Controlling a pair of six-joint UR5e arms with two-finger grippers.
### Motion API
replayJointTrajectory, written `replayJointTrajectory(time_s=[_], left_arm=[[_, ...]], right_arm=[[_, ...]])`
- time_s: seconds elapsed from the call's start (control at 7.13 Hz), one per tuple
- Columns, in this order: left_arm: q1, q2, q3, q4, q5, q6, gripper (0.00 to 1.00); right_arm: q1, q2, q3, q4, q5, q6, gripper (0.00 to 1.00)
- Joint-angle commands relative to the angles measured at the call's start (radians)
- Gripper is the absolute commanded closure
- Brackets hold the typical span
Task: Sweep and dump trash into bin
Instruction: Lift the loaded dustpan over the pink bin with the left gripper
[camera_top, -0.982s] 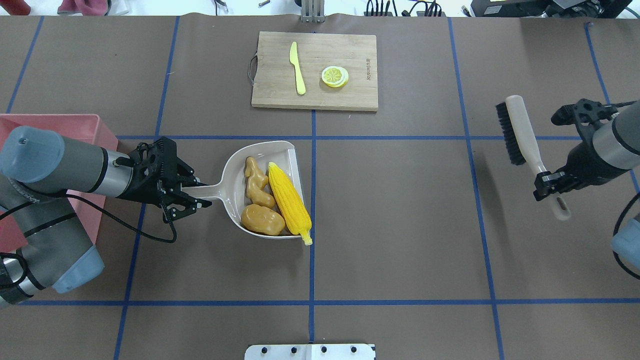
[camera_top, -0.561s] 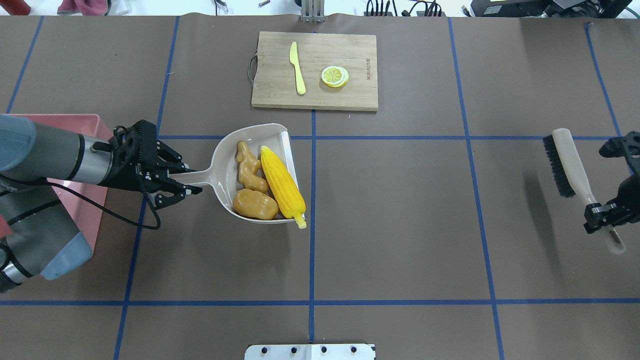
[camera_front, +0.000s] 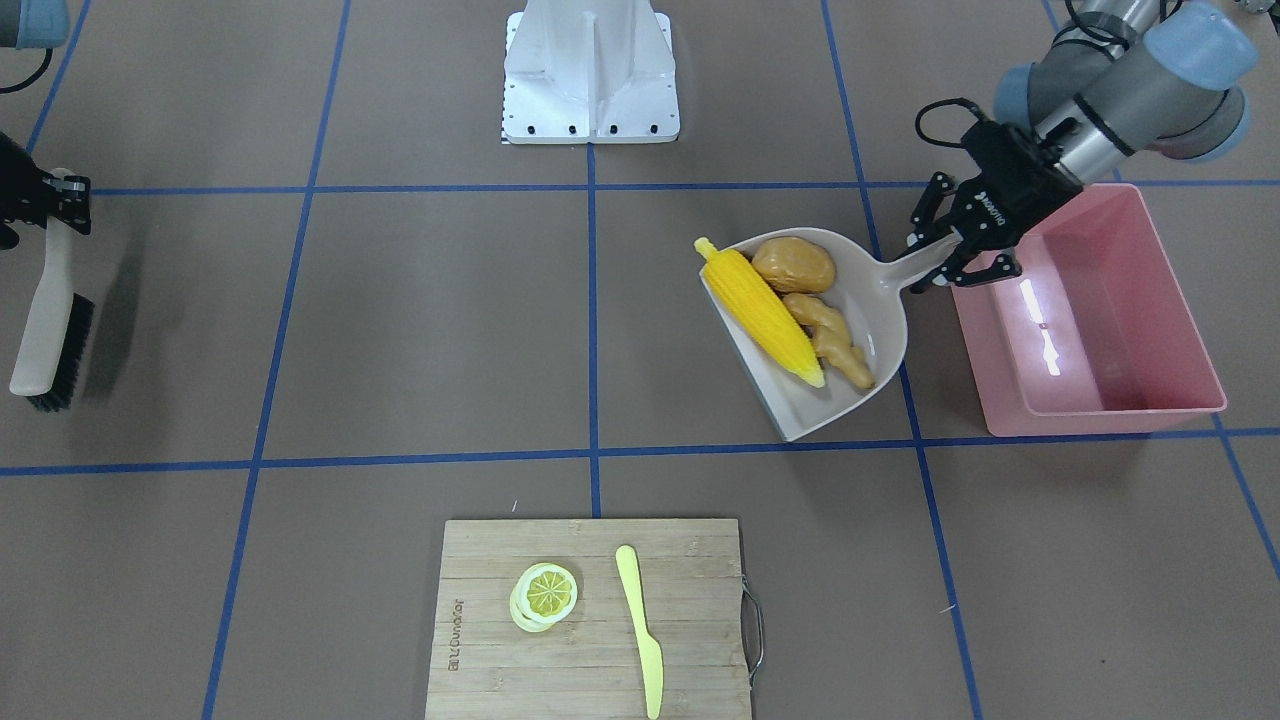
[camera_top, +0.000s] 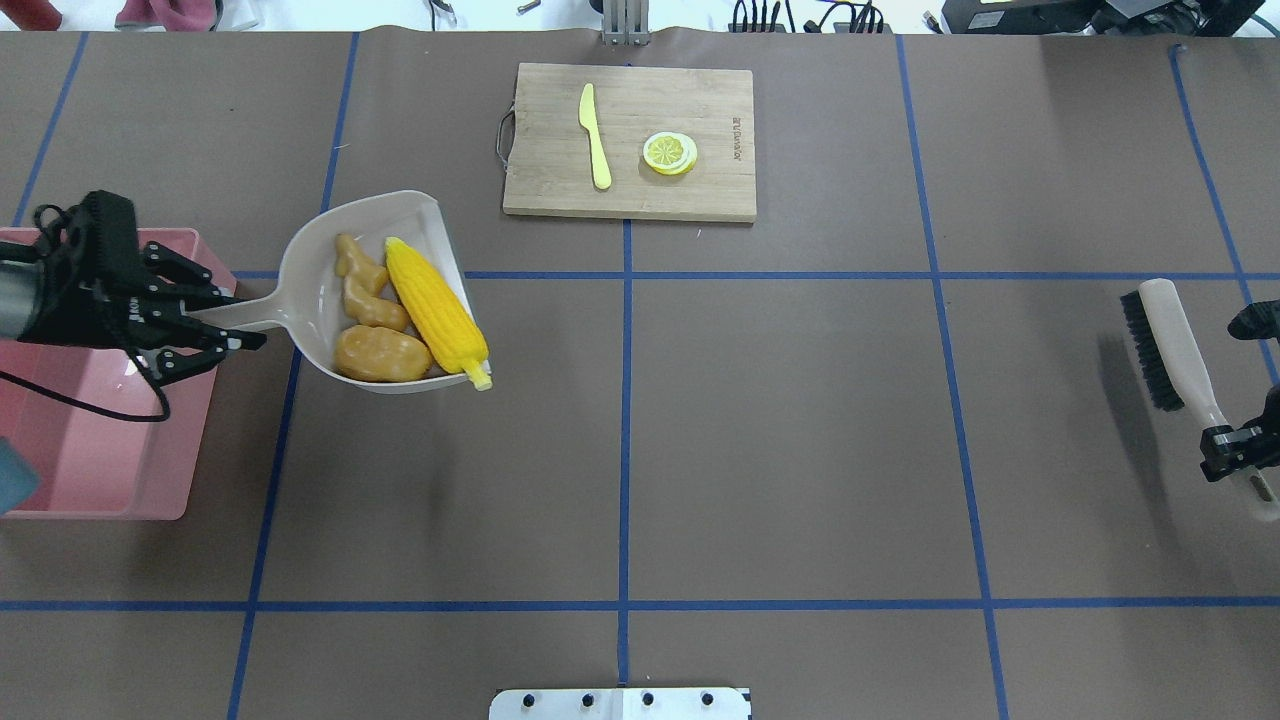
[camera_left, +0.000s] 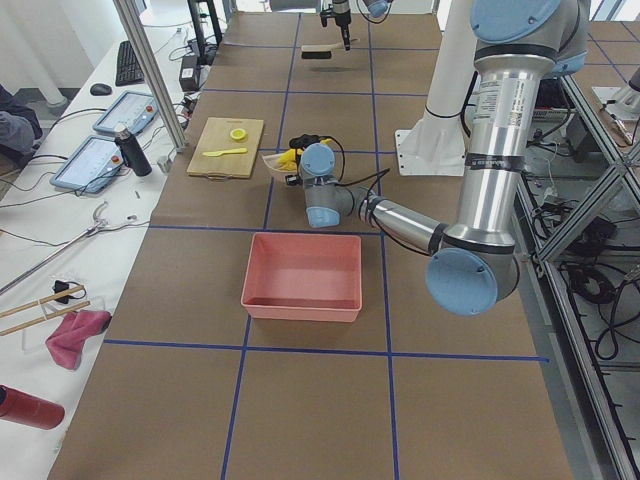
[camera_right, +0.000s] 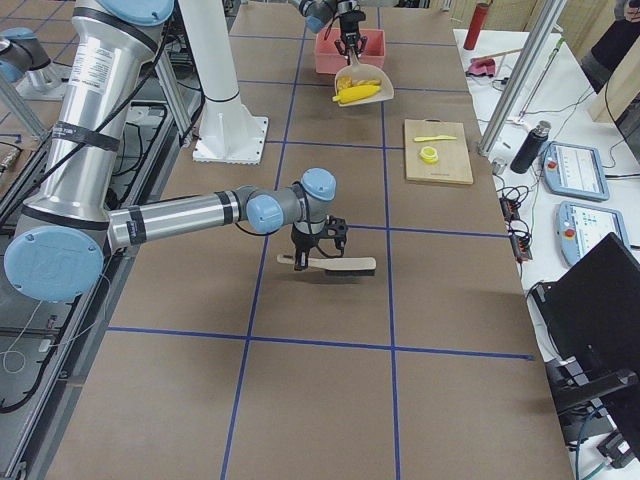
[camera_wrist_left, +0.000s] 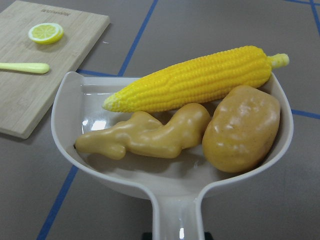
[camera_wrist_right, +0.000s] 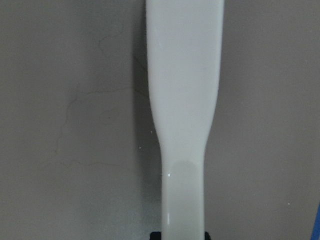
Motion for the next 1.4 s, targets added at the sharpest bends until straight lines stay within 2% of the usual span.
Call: replayJointTrajectory(time_s=[0.0, 0.14, 0.56, 0.84, 1.12, 1.26], left_arm=[[-0.126, 0.158, -0.047, -0.130, -0.052, -0.136, 1.00], [-0.212, 0.218, -0.046, -0.151, -0.129, -0.138, 1.00], [-0.358, 0.405, -0.040, -0.195, -0.189, -0.129, 1.00], [-0.447, 0.492, -0.037, -0.182, -0.212, -0.065, 1.00], [-0.516, 0.540, -0.057, -0.055, -0.213, 0.030, 1.00], [-0.561, 0.554, -0.114, 0.148, -0.213, 0.184, 1.00]], right_arm=[[-0.001, 0.002, -0.050, 0.056, -0.001, 0.002, 1.00], [-0.001, 0.002, -0.061, 0.073, 0.001, 0.004, 1.00], [-0.003, 0.017, -0.092, 0.082, 0.016, 0.005, 1.00], [-0.003, 0.048, -0.127, 0.081, 0.067, 0.008, 1.00], [-0.003, 0.048, -0.129, 0.081, 0.067, 0.008, 1.00], [-0.004, 0.048, -0.135, 0.081, 0.067, 0.007, 0.99]])
